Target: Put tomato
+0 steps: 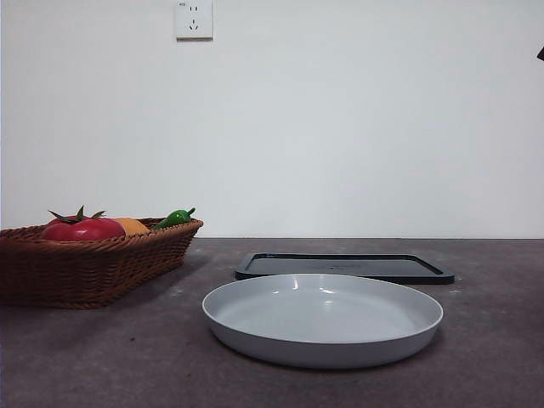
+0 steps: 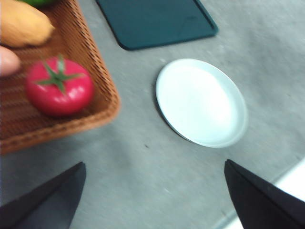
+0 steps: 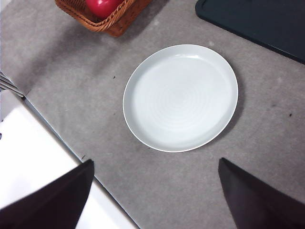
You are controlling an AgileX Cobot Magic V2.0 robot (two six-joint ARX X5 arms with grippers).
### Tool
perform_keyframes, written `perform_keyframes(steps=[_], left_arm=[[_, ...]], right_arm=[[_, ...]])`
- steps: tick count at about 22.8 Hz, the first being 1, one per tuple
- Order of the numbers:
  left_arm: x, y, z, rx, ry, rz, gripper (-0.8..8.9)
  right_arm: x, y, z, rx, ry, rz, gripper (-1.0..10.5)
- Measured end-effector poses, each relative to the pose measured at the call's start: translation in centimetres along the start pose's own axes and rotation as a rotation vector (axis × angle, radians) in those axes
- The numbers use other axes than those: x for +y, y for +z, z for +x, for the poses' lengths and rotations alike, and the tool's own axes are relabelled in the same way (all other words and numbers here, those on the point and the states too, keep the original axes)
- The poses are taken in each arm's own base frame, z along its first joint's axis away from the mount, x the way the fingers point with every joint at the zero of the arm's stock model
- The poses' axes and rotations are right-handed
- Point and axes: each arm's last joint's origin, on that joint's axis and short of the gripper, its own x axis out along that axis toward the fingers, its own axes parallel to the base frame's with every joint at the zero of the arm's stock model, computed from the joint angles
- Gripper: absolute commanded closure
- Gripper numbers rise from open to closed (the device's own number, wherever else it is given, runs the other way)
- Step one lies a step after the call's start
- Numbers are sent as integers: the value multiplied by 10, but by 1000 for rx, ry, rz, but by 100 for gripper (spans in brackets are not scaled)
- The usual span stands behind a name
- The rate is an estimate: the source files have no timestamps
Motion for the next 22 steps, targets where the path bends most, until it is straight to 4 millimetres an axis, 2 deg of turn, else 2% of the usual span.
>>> perform_keyframes(steps=[5,10,16,22], left_arm=[[7,12,8,-52,59,26,339],[18,29,26,-88,111,43,341],[35,46,56,-110,140,79,344],[53,50,94,-31,175,110,344]], right_arm=[[0,0,0,0,0,0,516],[0,0,0,0,0,0,516],[0,0,0,0,0,0,516],[0,0,0,0,0,0,516]])
